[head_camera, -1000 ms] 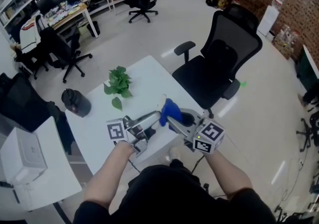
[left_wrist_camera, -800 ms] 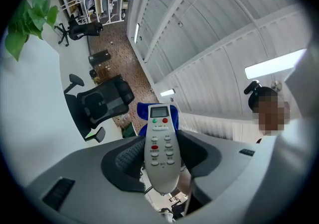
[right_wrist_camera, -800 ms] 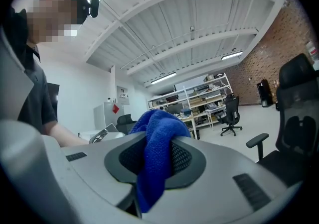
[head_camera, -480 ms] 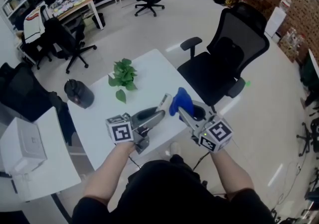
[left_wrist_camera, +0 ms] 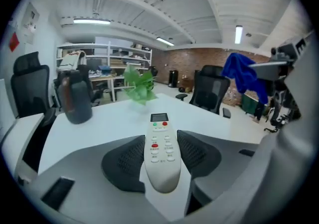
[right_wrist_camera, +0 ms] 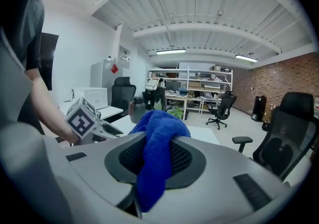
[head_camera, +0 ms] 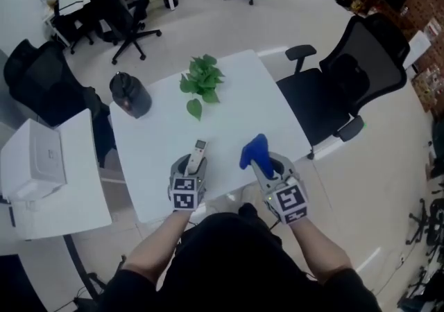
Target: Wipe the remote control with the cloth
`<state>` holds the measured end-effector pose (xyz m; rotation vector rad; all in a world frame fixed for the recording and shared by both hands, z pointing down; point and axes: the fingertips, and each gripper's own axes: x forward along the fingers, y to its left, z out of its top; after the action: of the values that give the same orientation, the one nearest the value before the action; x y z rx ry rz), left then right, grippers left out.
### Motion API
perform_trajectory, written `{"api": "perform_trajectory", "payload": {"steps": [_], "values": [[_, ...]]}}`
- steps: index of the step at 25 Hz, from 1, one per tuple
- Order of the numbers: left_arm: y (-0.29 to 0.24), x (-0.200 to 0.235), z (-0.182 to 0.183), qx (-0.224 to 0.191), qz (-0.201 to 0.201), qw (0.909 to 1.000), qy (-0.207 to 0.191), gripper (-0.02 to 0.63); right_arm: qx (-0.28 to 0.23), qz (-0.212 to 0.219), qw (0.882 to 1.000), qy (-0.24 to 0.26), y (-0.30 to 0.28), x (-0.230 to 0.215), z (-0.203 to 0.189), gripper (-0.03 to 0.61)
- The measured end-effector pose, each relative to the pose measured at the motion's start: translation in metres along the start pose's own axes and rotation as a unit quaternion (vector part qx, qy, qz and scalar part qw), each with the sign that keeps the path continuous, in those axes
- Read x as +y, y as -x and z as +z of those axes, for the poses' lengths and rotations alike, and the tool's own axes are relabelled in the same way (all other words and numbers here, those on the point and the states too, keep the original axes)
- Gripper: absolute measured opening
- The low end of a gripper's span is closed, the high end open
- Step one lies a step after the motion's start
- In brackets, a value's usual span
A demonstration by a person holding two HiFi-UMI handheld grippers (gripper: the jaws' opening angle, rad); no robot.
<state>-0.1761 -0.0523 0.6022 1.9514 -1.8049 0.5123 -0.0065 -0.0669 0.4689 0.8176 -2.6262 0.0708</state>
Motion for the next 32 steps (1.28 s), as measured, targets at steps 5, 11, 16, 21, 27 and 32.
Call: {"api": "perform_trajectory", "payload": {"steps": [5,11,16,21,27,32], "values": [[0.003,0.067,-0.064,0.048,0.110,0.9907,0.064,0.206,0.037,0.046,0.998,0.016,-0.019,0.028,-0.018,0.084],[0.008,0.104,-0.099,0.069,0.181,0.9762,0.098,0.206,0.065,0.081,0.994,0.016,-0.041,0.052,-0.026,0.084],[0.007,0.115,-0.120,0.083,0.203,0.9695,0.111,0.206,0.089,0.103,0.991,0.012,-0.057,0.069,-0.030,0.084],[0.004,0.116,-0.136,0.098,0.205,0.9670,0.116,0.207,0.102,0.115,0.988,0.013,-0.069,0.076,-0.038,0.084],[0.003,0.113,-0.136,0.104,0.190,0.9698,0.113,0.248,0.117,0.126,0.985,0.015,-0.082,0.083,-0.047,0.084],[0.016,0.102,-0.121,0.086,0.164,0.9764,0.111,0.296,0.137,0.131,0.982,0.022,-0.099,0.085,-0.060,0.084]]}}
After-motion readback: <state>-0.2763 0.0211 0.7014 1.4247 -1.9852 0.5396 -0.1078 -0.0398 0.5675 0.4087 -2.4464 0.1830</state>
